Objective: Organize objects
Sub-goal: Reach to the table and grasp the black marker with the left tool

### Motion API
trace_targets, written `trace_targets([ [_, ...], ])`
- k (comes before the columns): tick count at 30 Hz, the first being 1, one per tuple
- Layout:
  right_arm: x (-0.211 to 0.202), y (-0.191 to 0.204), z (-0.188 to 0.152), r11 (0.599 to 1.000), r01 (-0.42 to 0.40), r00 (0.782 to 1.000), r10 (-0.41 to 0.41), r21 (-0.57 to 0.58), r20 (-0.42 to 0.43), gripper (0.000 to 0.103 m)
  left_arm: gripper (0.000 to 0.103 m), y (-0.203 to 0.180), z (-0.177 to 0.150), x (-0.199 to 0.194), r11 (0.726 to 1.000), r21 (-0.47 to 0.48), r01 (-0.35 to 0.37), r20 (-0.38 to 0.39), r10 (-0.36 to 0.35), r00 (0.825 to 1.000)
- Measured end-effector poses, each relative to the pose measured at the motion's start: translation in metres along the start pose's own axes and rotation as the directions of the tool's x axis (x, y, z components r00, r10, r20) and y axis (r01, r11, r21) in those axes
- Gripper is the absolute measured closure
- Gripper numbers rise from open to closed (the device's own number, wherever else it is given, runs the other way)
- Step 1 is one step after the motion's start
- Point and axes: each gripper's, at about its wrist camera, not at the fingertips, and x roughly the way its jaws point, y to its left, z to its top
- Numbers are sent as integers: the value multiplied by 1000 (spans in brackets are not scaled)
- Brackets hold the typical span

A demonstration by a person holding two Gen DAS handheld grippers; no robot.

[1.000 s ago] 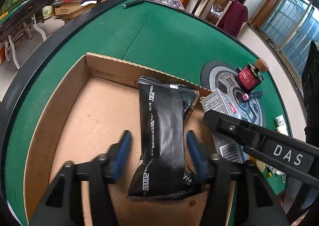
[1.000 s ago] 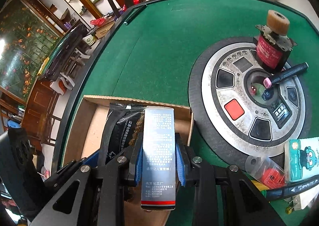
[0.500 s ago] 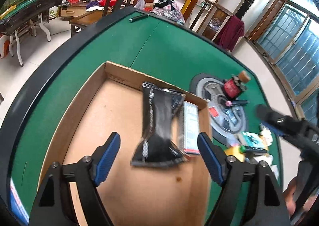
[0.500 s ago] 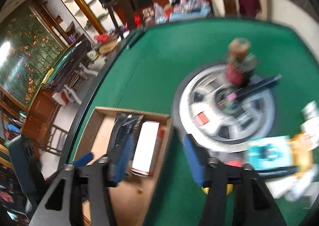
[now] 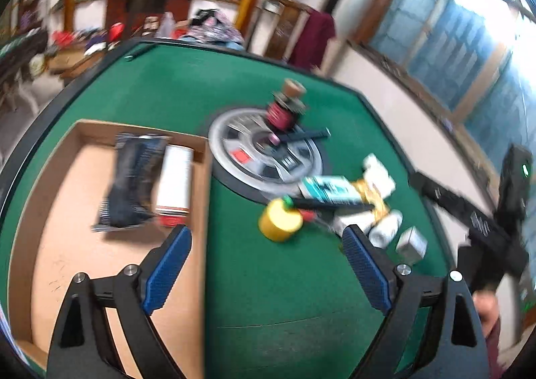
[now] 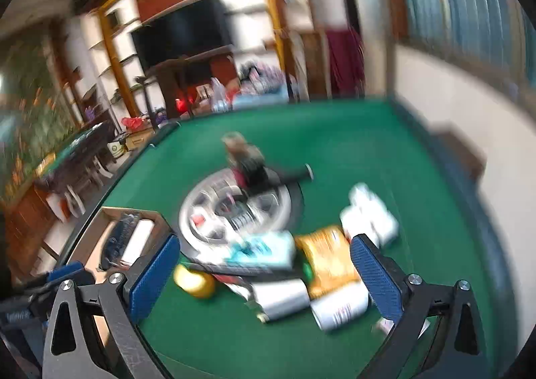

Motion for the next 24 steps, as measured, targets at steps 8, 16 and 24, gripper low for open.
trace_targets([
  [8, 21, -104, -16, 976, 137, 987, -149, 170, 57, 0, 12, -65, -11, 42, 924, 365, -114, 26, 113, 993],
  [16, 22, -136, -18, 957, 47, 997, -61, 285, 42, 0, 16, -108, -7, 101, 752, 632, -188, 24, 223, 974],
  [24, 33, -133, -20, 957, 39, 998, -49, 287, 26, 0, 87, -114, -9, 128, 779, 627, -28, -156, 160, 975],
])
